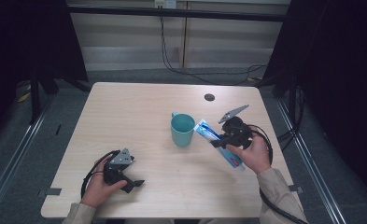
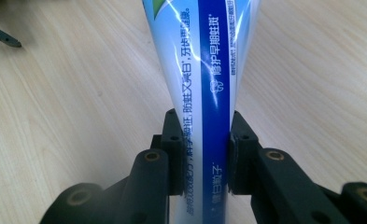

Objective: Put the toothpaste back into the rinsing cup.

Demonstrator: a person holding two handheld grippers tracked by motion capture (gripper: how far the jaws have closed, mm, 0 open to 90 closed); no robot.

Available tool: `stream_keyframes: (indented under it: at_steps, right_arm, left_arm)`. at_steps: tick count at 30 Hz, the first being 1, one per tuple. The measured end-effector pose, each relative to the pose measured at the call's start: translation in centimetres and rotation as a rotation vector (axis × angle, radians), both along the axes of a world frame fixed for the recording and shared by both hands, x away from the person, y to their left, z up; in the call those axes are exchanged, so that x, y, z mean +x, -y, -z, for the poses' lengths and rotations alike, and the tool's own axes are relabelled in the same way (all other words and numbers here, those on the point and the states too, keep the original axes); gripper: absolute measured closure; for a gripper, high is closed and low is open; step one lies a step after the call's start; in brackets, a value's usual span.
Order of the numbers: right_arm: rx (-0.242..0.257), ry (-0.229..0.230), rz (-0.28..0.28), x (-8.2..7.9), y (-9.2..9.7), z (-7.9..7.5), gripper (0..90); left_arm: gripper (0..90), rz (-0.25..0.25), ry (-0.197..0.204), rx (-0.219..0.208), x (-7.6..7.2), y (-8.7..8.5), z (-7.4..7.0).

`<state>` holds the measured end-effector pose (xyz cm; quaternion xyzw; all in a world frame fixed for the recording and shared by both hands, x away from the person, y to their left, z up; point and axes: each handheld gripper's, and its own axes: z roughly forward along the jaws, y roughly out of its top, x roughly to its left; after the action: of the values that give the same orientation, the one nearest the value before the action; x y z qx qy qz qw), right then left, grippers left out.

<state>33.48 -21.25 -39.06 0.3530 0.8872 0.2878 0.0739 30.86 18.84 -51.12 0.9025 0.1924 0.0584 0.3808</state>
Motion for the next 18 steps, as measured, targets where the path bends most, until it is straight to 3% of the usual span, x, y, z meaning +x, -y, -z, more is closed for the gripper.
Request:
stream_keyframes:
  at_steps: [13, 18]
  right_arm:
    - [0.077, 0.048, 0.035, 0.1, 0.6, -1.1, 73.8]
    - [0.110, 0.091, 0.061, 0.3, 0.7, -1.7, 73.8]
  left_arm:
    - [0.0, 0.000, 0.000, 0.000, 0.0, 0.0, 0.0]
    - [0.0, 0.000, 0.000, 0.000, 0.0, 0.0, 0.0]
